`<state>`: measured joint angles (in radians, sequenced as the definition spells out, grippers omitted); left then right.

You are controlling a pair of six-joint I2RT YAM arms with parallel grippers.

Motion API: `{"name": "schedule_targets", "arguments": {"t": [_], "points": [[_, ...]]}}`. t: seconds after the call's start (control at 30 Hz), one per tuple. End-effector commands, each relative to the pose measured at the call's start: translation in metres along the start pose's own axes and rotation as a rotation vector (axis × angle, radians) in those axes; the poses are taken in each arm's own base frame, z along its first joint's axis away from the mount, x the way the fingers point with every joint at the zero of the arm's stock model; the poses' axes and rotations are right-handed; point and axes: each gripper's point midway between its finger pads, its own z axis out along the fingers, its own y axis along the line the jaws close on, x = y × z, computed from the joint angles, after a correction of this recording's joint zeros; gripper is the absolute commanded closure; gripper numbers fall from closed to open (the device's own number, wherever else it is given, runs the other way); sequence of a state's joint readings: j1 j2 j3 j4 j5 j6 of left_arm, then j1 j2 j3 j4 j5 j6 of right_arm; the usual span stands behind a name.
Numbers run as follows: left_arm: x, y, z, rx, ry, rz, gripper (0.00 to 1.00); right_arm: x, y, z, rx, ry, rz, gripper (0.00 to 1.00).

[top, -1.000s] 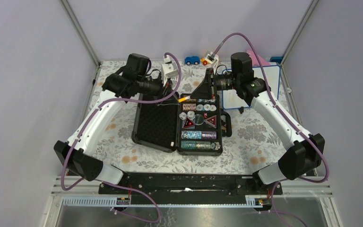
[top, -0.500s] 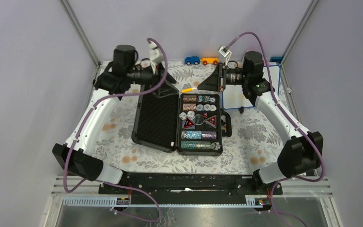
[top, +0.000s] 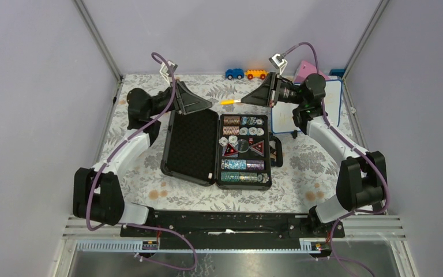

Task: Write a sentence on the whiteboard
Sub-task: Insert the whiteboard marker without the cap into the pen cap, then put down the whiteboard marker at the center of the board.

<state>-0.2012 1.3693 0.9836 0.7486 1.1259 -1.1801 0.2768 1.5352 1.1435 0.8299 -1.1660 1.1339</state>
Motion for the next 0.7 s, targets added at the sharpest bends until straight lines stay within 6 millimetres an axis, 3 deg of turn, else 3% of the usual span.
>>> {"name": "schedule_targets", "arguments": {"t": [0.0, 0.17, 0.67], "points": [[-0.014, -0.061, 0.004, 0.173, -0.058, 0.014, 0.44, -0.004, 0.023, 0.002, -0.053, -0.023, -0.062, 1.0], [0.0, -0.053, 0.016, 0.143, -0.026, -0.016, 0.47, 0.001, 0.026, 0.006, -0.063, -0.012, -0.062, 1.0], [0.002, -0.024, 0.021, 0.024, -0.025, -0.032, 0.57, 0.008, 0.039, 0.008, -0.082, 0.012, -0.098, 1.0]]}}
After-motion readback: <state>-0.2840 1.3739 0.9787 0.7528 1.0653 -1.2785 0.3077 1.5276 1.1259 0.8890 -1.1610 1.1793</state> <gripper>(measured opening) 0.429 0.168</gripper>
